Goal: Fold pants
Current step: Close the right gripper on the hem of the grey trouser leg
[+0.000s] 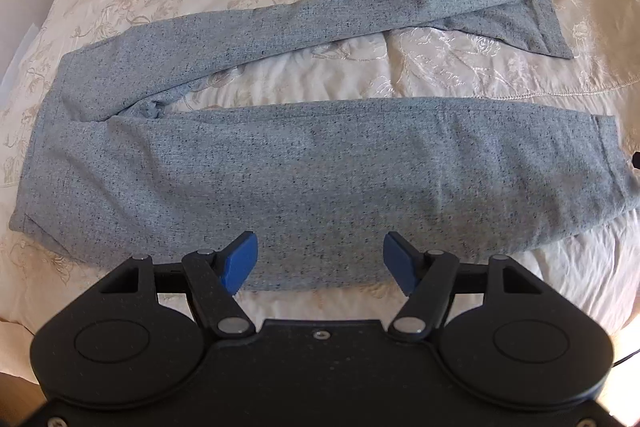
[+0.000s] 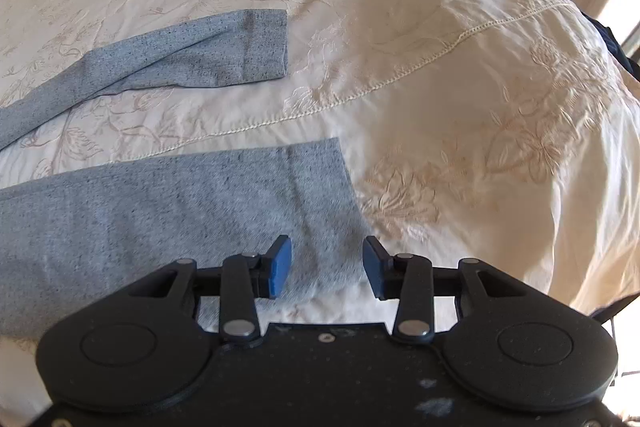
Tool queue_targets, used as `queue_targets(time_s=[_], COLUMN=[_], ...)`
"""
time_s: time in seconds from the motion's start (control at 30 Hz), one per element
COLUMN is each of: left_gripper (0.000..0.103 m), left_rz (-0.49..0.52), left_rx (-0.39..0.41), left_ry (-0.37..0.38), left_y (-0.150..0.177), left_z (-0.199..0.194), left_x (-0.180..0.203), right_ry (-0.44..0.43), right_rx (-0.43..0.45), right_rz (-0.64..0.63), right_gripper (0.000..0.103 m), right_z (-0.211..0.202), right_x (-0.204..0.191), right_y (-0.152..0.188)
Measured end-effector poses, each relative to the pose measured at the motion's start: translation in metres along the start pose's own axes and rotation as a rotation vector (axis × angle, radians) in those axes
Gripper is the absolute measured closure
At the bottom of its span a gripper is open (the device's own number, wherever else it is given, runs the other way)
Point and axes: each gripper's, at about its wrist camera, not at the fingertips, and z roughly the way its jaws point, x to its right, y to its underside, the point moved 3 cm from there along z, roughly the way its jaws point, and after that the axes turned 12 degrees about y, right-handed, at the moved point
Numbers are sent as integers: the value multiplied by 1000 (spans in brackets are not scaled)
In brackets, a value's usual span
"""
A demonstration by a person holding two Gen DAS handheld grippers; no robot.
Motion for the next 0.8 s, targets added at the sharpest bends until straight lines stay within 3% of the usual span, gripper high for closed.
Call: queue_targets(time_s=[0.27, 0.37, 0.47, 0.53, 0.57, 0.67, 0.8], left_gripper=[33, 33, 33, 33, 33, 33, 33], left_rz=[-67, -83, -105, -117, -120, -122, -122], left_rx=[-3, -18, -27, -31, -30, -7, 23], left_ry=[-5, -28, -45, -51, -53, -54, -48], left_y=[-7, -7, -9, -13, -15, -24, -34], left_z=[9, 14, 18, 21, 21, 19, 18], left_x=[30, 33, 35, 37, 39, 43, 51], right_ry=[-125, -165, -260, -337, -353, -361, -351], right_rx=[-17, -70, -98, -139, -158, -148, -58], right_rz=[-88, -111, -99, -78, -62, -38, 0], right_gripper=[61, 61, 59, 77, 93, 95, 97], right_z=[83, 108, 120, 121, 123, 112, 101], right_x=[3, 1, 5, 6, 7, 10, 8], right_y=[-50, -52, -54, -53, -54, -62, -92])
